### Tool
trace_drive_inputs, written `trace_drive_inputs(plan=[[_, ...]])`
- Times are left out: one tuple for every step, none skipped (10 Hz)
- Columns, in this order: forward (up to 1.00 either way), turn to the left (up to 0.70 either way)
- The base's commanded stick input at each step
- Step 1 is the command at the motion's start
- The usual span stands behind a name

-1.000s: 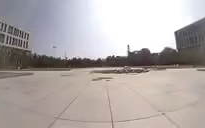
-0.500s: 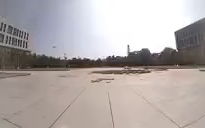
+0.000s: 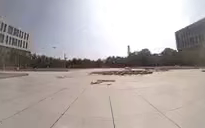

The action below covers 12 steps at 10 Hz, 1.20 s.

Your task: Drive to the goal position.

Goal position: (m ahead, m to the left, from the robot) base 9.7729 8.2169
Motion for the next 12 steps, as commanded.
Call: trace_drive_inputs(plan=[[0.7, 0.0], [0.7, 0.0], [0.7, 0.0], [0.7, 0.0], [0.7, 0.0], [0.7, 0.0], [0.7, 0.0], [0.7, 0.0], [0.7, 0.07], [0.7, 0.07], [0.7, 0.02], [0.7, 0.01]])
